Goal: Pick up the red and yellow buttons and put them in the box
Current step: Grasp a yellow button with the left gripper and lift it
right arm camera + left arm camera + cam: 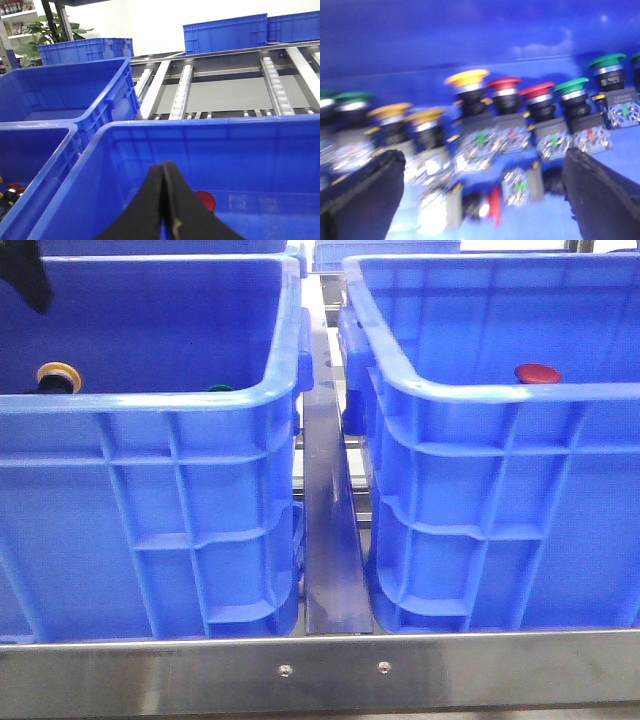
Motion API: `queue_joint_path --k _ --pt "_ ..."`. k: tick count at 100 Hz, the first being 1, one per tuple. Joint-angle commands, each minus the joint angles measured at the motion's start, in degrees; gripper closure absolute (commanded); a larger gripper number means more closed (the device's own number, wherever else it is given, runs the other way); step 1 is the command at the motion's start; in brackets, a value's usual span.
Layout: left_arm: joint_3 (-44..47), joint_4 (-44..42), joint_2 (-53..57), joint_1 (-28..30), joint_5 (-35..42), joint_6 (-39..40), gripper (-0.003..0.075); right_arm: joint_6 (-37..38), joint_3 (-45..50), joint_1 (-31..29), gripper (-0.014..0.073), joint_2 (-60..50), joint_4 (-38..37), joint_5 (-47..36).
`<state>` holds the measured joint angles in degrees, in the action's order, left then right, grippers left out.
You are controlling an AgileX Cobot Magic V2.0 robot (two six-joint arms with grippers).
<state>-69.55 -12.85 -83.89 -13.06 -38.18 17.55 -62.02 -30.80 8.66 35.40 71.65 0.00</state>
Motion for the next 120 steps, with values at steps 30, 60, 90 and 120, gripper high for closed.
queue_joint_path --k 30,60,90,120 --pt "-4.14 -0.84 -7.44 -0.05 4.47 0.11 0.0136 -0.94 -1.32 -0.2 0.0661 -0.21 0.33 -0.3" --pt "-4.63 -2.63 -12.63 -0.05 7.62 1.83 0.0136 -0.94 -1.32 -0.2 0.0661 -0.21 0.33 -0.3" --pt "-5.27 -2.66 -15.49 -0.05 9.8 2.26 0.0149 -0.94 -1.32 -0.2 0.0661 -0.21 0.33 0.63" --pt "-5.27 -3.25 -15.49 -0.05 9.0 2.26 0.0654 -0.94 -1.32 -0.2 0.0661 -0.21 0.33 1.06"
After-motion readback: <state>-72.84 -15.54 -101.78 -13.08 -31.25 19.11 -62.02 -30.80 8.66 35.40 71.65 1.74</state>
